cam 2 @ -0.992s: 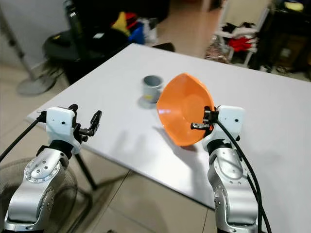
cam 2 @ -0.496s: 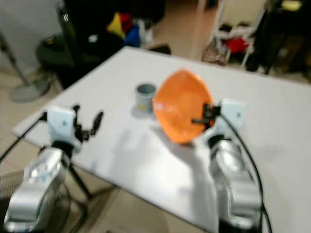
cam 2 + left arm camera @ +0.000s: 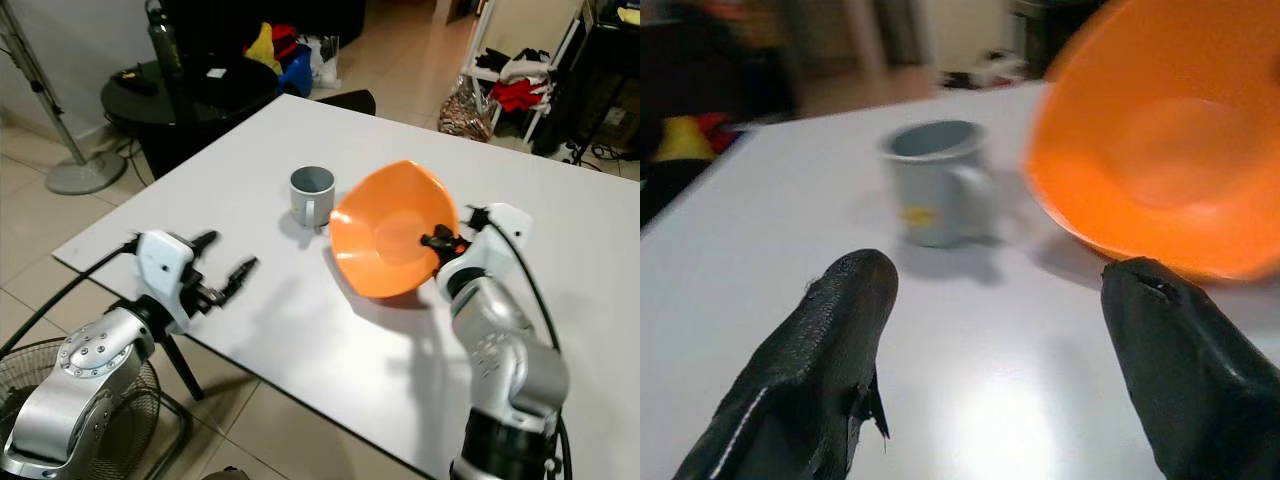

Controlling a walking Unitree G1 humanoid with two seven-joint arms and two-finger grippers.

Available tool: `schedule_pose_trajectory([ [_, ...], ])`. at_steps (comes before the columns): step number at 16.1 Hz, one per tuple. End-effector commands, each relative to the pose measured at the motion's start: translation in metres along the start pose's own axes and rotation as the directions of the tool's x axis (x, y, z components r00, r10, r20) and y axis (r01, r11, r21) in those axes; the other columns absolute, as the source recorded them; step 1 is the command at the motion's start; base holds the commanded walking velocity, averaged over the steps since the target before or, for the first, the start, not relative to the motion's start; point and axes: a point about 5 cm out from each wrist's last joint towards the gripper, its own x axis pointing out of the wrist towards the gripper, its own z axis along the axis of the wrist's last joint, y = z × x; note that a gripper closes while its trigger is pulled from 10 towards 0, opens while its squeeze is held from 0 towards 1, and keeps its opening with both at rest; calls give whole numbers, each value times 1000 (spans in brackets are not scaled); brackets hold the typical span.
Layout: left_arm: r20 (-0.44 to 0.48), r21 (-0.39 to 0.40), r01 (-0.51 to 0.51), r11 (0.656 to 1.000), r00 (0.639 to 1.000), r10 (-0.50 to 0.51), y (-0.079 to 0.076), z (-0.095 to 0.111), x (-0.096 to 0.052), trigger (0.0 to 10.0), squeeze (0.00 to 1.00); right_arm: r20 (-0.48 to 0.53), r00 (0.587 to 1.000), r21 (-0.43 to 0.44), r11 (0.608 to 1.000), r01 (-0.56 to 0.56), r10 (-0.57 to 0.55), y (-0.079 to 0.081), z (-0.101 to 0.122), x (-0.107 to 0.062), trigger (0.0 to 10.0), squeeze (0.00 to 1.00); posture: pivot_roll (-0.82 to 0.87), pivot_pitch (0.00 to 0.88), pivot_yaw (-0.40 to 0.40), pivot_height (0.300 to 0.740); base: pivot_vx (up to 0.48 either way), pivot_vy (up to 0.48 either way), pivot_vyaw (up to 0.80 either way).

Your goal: Setting the table

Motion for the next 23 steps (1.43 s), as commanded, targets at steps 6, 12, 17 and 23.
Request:
schedule_pose_trajectory([
  [6, -16, 37, 209, 977, 978, -209, -18, 6, 4, 10000, 0, -117, 993, 148, 988, 49, -32, -9, 7, 17, 10000, 0, 70, 0, 53, 740, 0, 0, 0],
  [12, -33, 46, 283, 958, 959, -282, -23, 7, 3, 10000, 0, -202, 978, 371, 929, 21, 58, -3, 10, 35, 10000, 0, 76, 0, 63, 740, 0, 0, 0],
  [17, -28, 47, 305, 951, 952, -304, -25, 8, 2, 10000, 0, -230, 972, 427, 903, 55, 50, -7, 12, 37, 10000, 965, 81, 0, 60, 740, 0, 0, 0],
  [23, 15, 36, 272, 962, 962, -273, -23, 12, 2, 10000, 0, -165, 985, 447, 894, 39, 40, -15, 25, 27, 10000, 1000, 72, 0, 65, 740, 0, 0, 0],
])
